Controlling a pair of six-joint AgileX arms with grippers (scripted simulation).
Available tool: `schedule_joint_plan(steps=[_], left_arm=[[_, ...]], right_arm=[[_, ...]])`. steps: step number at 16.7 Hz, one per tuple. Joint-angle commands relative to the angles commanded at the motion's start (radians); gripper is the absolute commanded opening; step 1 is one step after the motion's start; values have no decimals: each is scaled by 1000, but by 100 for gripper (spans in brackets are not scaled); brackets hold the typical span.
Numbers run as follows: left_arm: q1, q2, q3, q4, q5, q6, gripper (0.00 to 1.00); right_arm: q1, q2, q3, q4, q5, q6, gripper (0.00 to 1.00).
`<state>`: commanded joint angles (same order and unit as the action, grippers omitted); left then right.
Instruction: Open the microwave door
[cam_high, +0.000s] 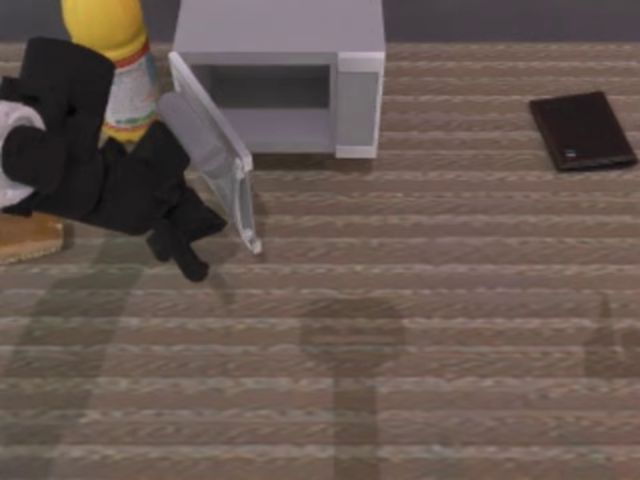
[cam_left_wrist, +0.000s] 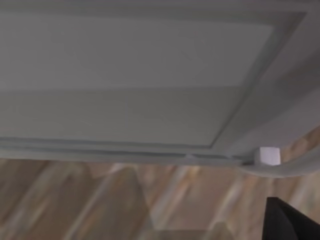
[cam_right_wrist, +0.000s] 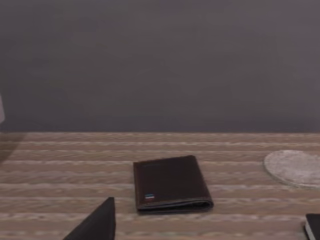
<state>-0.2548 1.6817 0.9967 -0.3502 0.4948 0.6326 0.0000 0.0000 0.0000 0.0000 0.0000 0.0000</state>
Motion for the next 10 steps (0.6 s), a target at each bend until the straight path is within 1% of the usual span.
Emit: schedule_joint_plan(steps=[2,10], left_arm=[[0,0,0,0,0,0,0],[0,0,0,0,0,0,60]], right_arm=[[0,0,0,0,0,0,100],[0,0,0,0,0,0,100]])
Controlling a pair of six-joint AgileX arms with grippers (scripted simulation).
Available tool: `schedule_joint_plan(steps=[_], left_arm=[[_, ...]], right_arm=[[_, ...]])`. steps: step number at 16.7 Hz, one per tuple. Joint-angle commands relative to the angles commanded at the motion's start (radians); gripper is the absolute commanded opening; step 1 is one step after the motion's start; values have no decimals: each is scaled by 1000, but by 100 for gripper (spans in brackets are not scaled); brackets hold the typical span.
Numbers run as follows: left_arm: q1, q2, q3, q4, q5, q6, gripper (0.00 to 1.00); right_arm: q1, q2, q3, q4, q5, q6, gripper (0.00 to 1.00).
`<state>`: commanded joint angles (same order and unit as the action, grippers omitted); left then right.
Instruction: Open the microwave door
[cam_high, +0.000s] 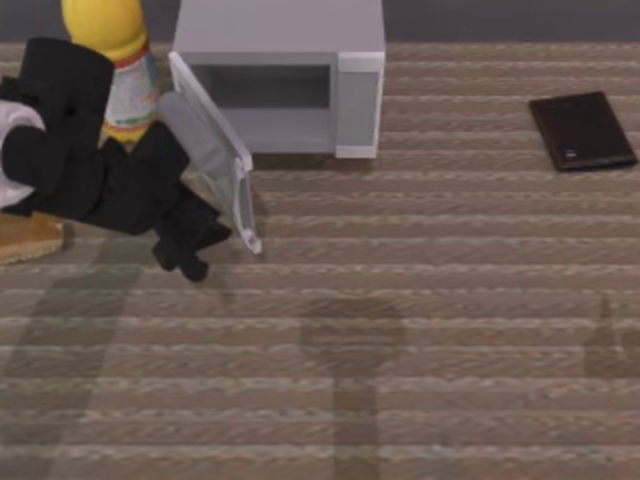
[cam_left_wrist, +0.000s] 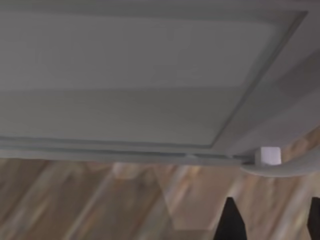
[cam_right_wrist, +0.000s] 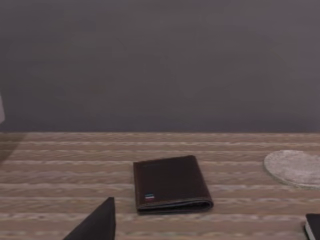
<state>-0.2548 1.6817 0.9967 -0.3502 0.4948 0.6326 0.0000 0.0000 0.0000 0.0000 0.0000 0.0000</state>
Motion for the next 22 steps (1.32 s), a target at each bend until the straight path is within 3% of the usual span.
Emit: schedule_joint_plan(steps=[5,6,15,22], left_arm=[[0,0,0,0,0,0,98],[0,0,0,0,0,0,100],[-1,-4,-1,-3,-1,0,100],[-20,-234,-40,-169,-23,-40,100]], right_arm=[[0,0,0,0,0,0,100],[0,0,0,0,0,0,100],[0,0,0,0,0,0,100],[0,0,0,0,0,0,100]])
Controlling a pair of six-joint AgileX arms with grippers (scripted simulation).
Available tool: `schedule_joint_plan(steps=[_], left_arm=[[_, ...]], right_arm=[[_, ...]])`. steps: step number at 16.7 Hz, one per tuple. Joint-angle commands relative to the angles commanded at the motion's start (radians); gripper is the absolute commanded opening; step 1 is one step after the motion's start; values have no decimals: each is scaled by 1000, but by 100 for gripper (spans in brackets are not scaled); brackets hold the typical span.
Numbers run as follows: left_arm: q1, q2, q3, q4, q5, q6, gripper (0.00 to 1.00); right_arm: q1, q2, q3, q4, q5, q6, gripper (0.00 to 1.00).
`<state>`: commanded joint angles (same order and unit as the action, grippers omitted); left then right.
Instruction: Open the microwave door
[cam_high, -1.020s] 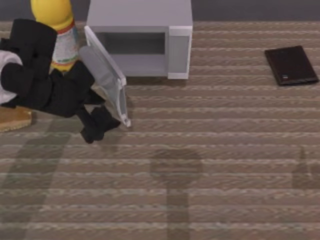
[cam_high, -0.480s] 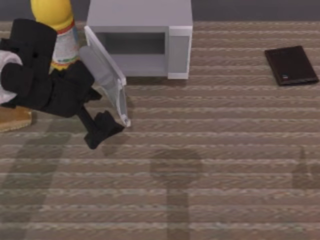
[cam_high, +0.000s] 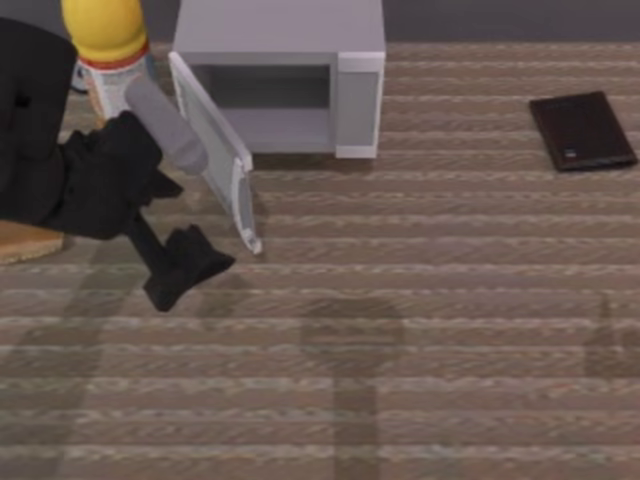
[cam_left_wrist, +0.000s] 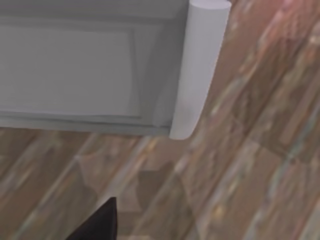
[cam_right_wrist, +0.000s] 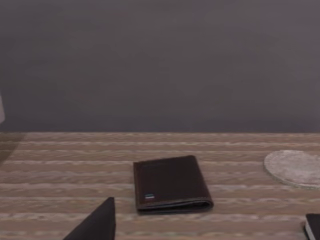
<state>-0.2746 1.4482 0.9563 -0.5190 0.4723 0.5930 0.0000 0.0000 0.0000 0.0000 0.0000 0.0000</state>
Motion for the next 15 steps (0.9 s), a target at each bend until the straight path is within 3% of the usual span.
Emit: schedule_joint_plan(steps=[8,11,15], left_arm=[[-8,7,31,-52,-16,-36,100],[-44,99,155,-170,-76,-161,100],[-115,268,461,-406,-202,-459,100]], right_arm=[[0,0,0,0,0,0,100],[0,0,0,0,0,0,100],[0,0,0,0,0,0,100]])
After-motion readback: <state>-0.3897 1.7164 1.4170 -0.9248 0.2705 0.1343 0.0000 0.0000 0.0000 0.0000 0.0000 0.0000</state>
